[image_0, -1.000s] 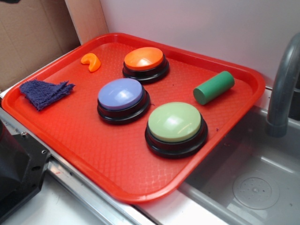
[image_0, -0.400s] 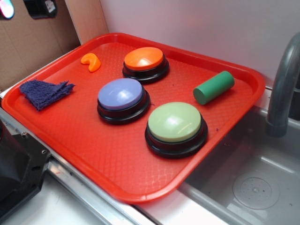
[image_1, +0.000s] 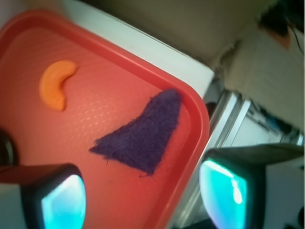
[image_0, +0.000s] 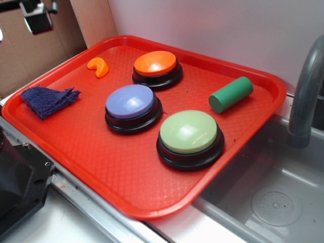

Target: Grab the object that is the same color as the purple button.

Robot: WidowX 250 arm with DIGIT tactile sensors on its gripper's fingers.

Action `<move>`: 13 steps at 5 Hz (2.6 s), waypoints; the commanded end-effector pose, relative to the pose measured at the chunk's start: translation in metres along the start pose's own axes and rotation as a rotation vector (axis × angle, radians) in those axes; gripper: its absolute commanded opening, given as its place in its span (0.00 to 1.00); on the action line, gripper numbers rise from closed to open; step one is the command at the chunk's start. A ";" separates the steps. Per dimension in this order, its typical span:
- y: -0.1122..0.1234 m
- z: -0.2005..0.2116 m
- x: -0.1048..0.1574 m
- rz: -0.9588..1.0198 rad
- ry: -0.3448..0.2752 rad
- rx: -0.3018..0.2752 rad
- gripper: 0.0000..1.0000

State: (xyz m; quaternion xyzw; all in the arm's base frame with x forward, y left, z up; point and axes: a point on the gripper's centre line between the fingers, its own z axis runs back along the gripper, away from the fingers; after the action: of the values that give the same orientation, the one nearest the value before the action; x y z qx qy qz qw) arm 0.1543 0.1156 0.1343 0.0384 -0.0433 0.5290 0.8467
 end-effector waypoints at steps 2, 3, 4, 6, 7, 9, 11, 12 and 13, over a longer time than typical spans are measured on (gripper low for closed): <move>0.015 -0.081 -0.004 0.295 0.017 -0.011 1.00; 0.017 -0.100 -0.002 0.308 0.064 -0.026 1.00; 0.022 -0.100 0.003 0.317 0.085 -0.058 1.00; 0.022 -0.100 0.003 0.317 0.085 -0.058 1.00; 0.022 -0.100 0.003 0.317 0.085 -0.058 1.00; 0.016 -0.126 0.005 0.347 0.080 0.004 1.00; 0.005 -0.123 -0.004 0.194 0.034 0.039 0.00; -0.004 -0.094 -0.013 -0.050 -0.003 -0.018 0.00; -0.007 -0.060 -0.027 -0.303 0.013 -0.009 0.00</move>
State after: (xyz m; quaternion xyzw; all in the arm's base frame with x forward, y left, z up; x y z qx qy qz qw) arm 0.1601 0.0893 0.0596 0.0357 -0.0128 0.4031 0.9144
